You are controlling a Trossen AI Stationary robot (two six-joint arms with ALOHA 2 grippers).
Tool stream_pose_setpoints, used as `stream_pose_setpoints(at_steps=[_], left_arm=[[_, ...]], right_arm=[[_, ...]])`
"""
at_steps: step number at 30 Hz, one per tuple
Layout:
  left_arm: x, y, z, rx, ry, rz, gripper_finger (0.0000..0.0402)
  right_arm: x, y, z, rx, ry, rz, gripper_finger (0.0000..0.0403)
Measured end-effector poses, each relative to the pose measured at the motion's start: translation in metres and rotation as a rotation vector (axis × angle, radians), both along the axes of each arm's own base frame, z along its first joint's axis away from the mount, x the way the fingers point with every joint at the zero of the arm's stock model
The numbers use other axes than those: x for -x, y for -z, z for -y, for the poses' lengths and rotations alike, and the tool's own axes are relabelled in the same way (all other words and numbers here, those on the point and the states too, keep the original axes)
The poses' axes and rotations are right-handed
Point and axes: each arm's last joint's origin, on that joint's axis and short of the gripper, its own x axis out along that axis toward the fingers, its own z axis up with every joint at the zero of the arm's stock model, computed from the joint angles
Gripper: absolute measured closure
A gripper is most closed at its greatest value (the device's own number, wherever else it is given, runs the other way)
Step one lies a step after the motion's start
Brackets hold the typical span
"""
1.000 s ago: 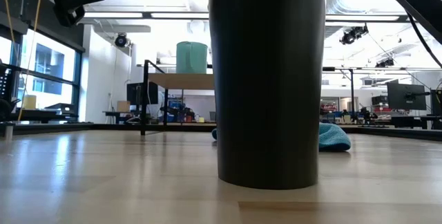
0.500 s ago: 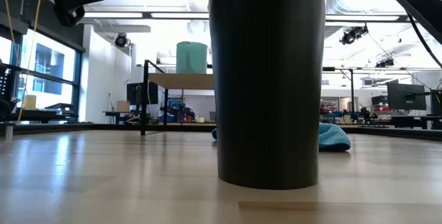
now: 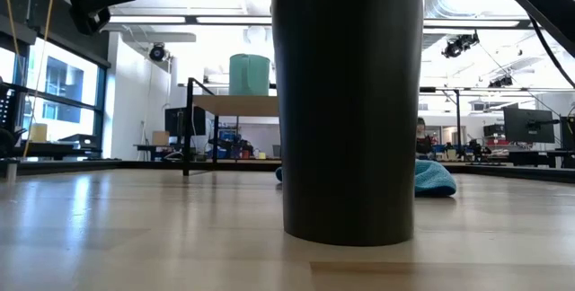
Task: Stack small to large cups/mugs on shelf
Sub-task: Put the green cup on the shelf
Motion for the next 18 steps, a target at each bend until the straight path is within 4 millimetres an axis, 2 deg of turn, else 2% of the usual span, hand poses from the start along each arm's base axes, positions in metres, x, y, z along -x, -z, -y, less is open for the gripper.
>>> stream_pose_setpoints(at_steps=[18], left_arm=[[0.0000, 0.0000, 0.0000, -0.002, 0.000, 0.000, 0.0163]], right_arm=[[0.0015, 0.0010, -0.0013, -0.019, -0.007, -0.014, 0.0257]])
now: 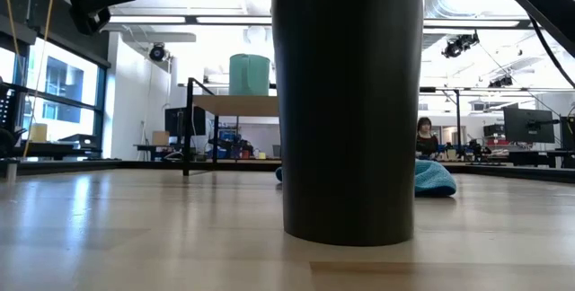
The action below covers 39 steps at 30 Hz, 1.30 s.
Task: Stack small to large cups/mugs on shelf
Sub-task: Put the green cup on the shelf
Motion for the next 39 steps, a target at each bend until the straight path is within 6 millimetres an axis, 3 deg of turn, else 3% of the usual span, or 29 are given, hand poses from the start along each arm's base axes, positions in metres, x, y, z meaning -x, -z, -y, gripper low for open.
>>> stream_pose_setpoints(at_steps=[39], left_arm=[[0.000, 0.000, 0.000, 0.001, -0.001, 0.001, 0.0163]], right_arm=[[0.004, -0.011, -0.003, -0.005, 0.007, 0.039, 0.0233]])
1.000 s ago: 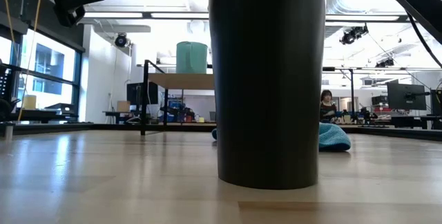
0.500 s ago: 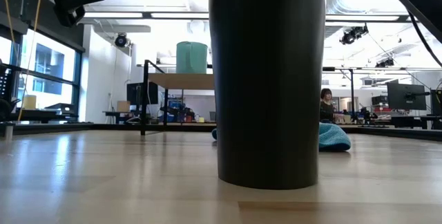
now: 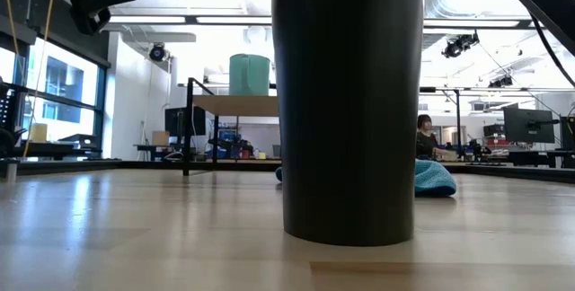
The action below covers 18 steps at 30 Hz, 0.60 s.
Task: Stack small to large cups/mugs on shelf
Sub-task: Put the green cup on the shelf, then put the black cup on the shelf
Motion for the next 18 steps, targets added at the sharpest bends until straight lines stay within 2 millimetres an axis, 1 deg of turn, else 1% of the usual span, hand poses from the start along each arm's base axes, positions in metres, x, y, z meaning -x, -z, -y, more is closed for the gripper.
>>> stream_pose_setpoints(at_steps=[7, 18], left_arm=[[0.000, 0.000, 0.000, 0.000, 0.000, 0.000, 0.0163], [0.000, 0.000, 0.000, 0.000, 0.000, 0.000, 0.0163]], right_arm=[[0.001, -0.001, 0.000, 0.001, 0.002, 0.001, 0.0233], [0.018, -0.019, 0.001, 0.031, 0.034, 0.039, 0.0233]])
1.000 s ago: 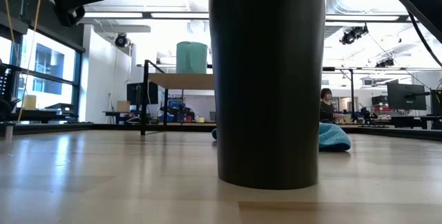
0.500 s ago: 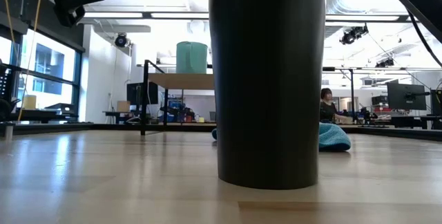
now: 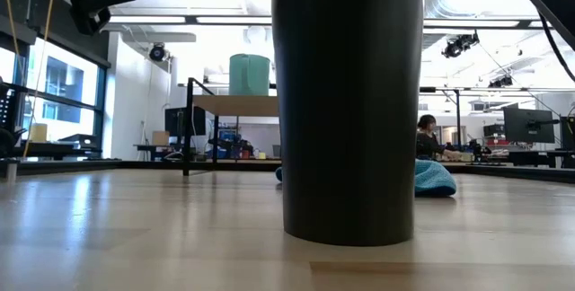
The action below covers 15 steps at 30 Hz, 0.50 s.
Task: Stack small to large cups/mugs on shelf
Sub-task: Put the black cup on the shelf
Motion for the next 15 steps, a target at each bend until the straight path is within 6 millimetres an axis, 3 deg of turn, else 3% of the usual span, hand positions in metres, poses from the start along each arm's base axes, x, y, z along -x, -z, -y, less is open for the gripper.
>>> stream_pose_setpoints(at_steps=[15], left_arm=[[0.000, 0.000, 0.000, 0.000, 0.000, 0.000, 0.0163]], right_arm=[[0.021, -0.022, -0.009, 0.030, 0.009, 0.024, 0.0233]])
